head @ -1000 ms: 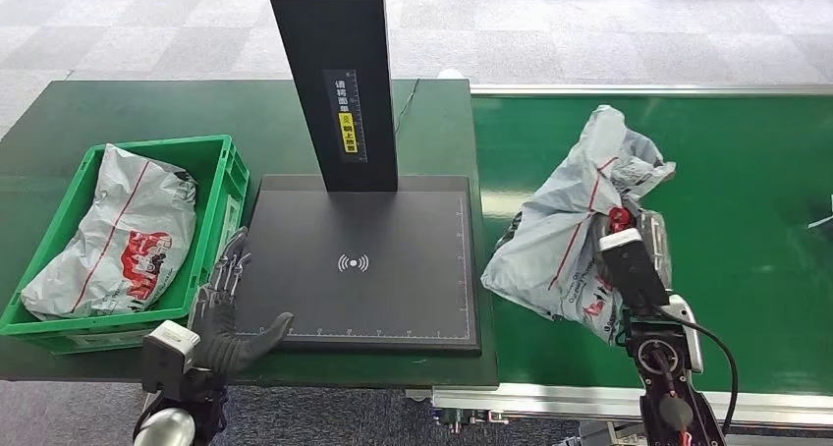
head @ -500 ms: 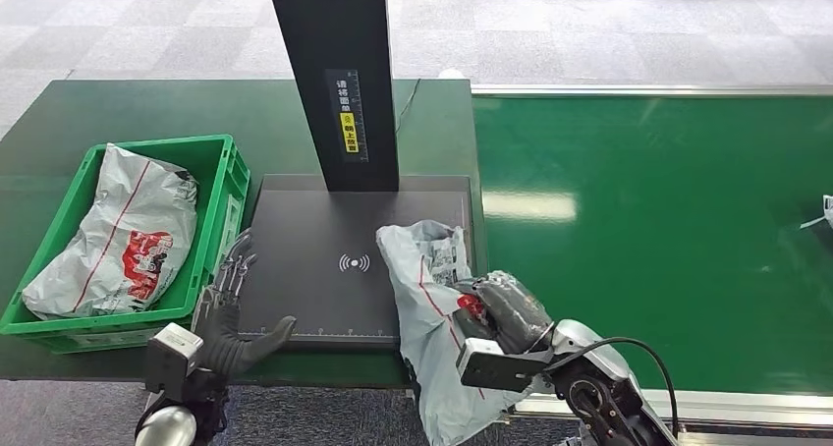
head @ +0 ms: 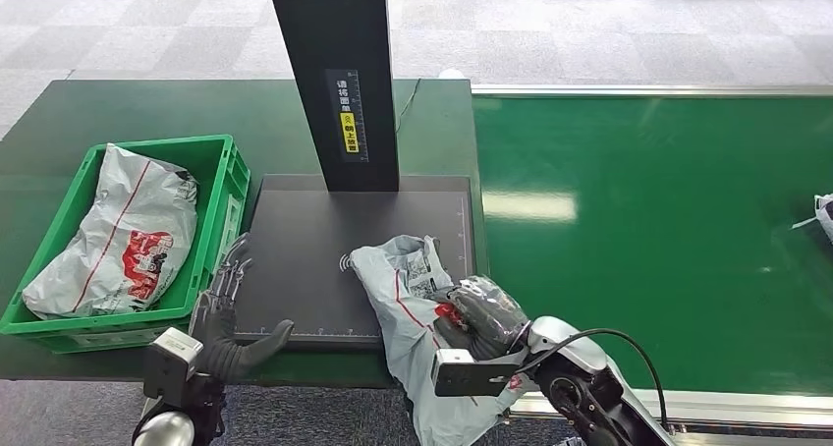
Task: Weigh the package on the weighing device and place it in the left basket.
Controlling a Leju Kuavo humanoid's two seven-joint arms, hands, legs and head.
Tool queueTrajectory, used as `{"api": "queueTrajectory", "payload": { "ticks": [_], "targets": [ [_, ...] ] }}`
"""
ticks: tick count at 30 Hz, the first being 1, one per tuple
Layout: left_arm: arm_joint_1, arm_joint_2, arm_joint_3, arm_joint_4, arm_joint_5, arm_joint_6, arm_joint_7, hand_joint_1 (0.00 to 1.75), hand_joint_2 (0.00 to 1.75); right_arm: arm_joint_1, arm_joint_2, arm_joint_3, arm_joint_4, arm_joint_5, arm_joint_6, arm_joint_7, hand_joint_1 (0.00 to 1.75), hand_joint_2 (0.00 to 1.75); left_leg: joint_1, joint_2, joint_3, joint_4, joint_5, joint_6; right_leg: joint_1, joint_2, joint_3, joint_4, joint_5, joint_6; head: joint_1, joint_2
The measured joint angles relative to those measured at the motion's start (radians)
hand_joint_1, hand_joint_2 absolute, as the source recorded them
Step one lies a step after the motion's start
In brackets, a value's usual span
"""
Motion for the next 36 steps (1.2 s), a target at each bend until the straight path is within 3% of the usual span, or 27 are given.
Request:
{"api": "queueTrajectory", "payload": {
  "ticks": [5, 13, 24, 30, 36],
  "targets": [
    [0.010, -0.004, 0.000, -0.011, -0.007, 0.001, 0.002, 0.00, 1.75, 0.004, 0.004, -0.034, 0.001, -0.010, -0.108, 0.010, 1.75, 1.75, 0.000, 0.000, 0.000, 0.000, 0.000, 0.000, 0.000, 0.000, 0.000, 0.000, 0.000, 0.000, 0.000, 0.000],
    [-0.006, -0.005, -0.001, -0.002, -0.005, -0.002, 0.002, 0.00, 1.75, 0.005, 0.026, -0.091, 0.042, -0.097, -0.151, -0.042, 1.75, 1.75, 0.000, 0.000, 0.000, 0.000, 0.000, 0.000, 0.000, 0.000, 0.000, 0.000, 0.000, 0.000, 0.000, 0.000],
    [-0.043, -0.006, -0.004, 0.024, 0.002, -0.011, -0.001, 0.00, 1.75, -0.039, 0.042, -0.089, 0.163, -0.098, -0.171, -0.072, 1.75, 1.75, 0.000, 0.000, 0.000, 0.000, 0.000, 0.000, 0.000, 0.000, 0.000, 0.000, 0.000, 0.000, 0.000, 0.000],
    [-0.072, -0.007, -0.010, 0.051, 0.004, -0.020, -0.011, 0.00, 1.75, -0.157, 0.059, -0.055, 0.274, -0.091, -0.142, -0.054, 1.75, 1.75, 0.000, 0.001, 0.000, 0.000, 0.001, 0.000, 0.000, 0.001, 0.000, 0.000, 0.001, 0.000, 0.000, 0.000],
    [-0.100, -0.011, -0.029, 0.077, 0.007, -0.030, -0.015, 0.00, 1.75, -0.375, 0.149, 0.011, 0.471, -0.085, -0.045, -0.033, 1.75, 1.75, 0.000, 0.001, 0.000, 0.000, 0.002, 0.000, 0.000, 0.001, -0.001, 0.001, 0.002, 0.000, 0.000, 0.000]
  ]
}}
